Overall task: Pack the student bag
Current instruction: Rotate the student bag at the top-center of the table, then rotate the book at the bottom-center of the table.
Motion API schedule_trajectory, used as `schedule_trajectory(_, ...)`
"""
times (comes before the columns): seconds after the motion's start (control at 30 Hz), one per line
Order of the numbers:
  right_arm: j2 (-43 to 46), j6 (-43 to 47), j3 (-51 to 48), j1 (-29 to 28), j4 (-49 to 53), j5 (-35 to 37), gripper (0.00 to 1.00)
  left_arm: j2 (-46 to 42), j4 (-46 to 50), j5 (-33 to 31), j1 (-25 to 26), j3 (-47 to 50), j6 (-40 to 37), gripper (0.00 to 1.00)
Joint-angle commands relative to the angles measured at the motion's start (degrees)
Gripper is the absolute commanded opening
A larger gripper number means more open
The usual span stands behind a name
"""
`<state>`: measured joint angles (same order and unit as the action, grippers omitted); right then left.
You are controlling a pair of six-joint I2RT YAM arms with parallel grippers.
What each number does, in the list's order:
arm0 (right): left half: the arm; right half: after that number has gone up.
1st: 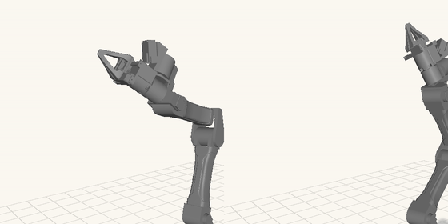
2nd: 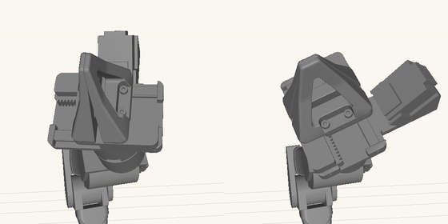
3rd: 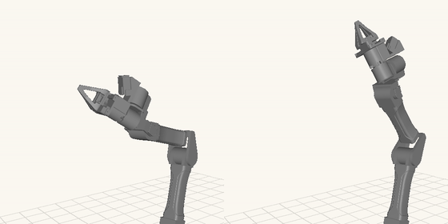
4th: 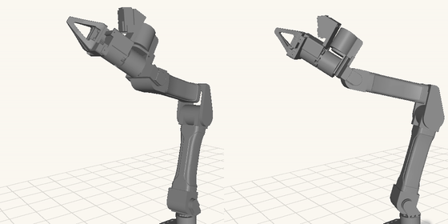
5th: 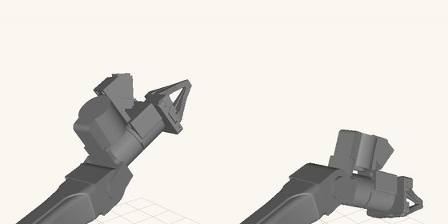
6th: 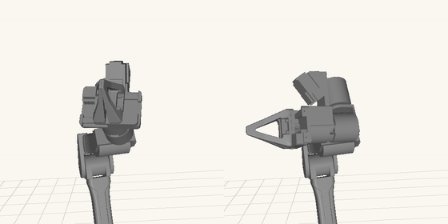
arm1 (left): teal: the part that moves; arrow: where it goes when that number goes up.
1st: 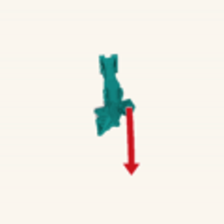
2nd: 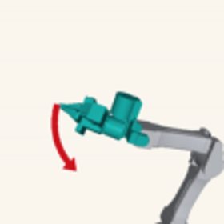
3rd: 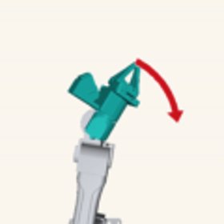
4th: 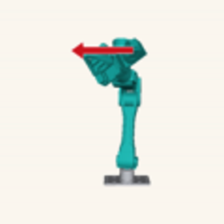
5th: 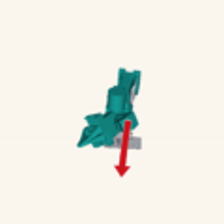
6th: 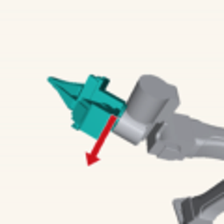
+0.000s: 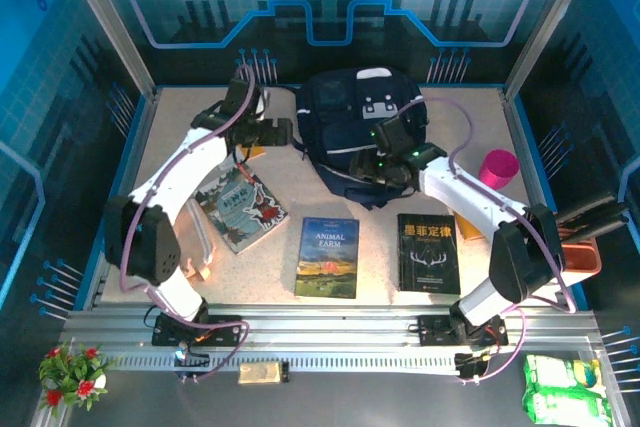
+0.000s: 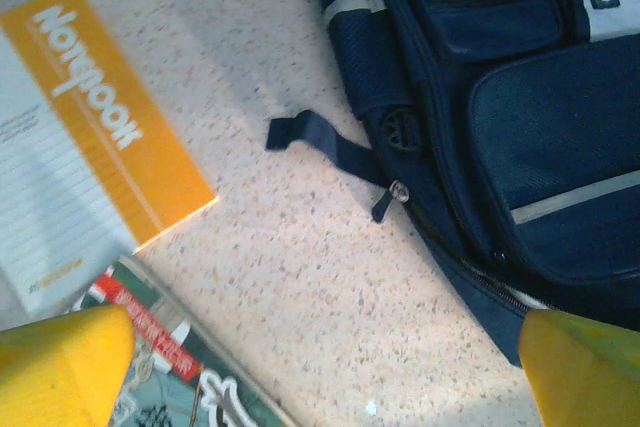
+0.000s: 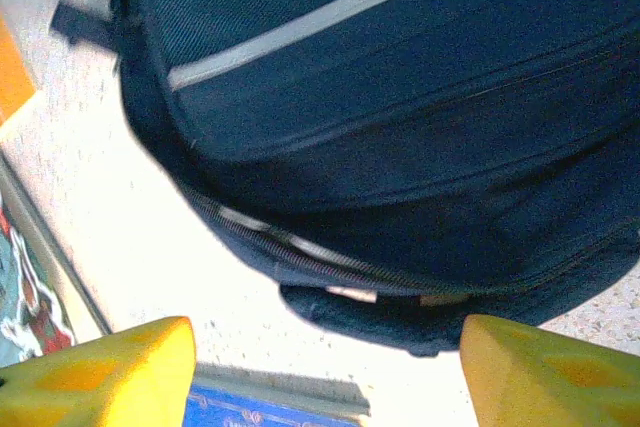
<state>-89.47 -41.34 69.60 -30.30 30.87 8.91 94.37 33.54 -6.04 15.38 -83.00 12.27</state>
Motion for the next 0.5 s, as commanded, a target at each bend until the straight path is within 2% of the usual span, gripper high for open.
schedule_trajectory(0.0, 0.12, 8.1, 0.63, -5.05, 4.78, 4.68, 0.77, -4.43, -1.95, -0.74, -1.94, 6.28, 6.04, 0.99)
schedule_trajectory(0.2, -3.07, 10.74, -0.4, -12.61, 8.39, 5.28, 0.83, -11.83, -3.78, -0.68, -4.57, 13.47, 8.03, 0.99)
schedule_trajectory(0.47, -10.37, 9.55, -1.45, -16.13, 10.02, 4.76, 0.83, -13.36, -3.78, 2.38, -5.71, 15.79, 5.94, 0.99)
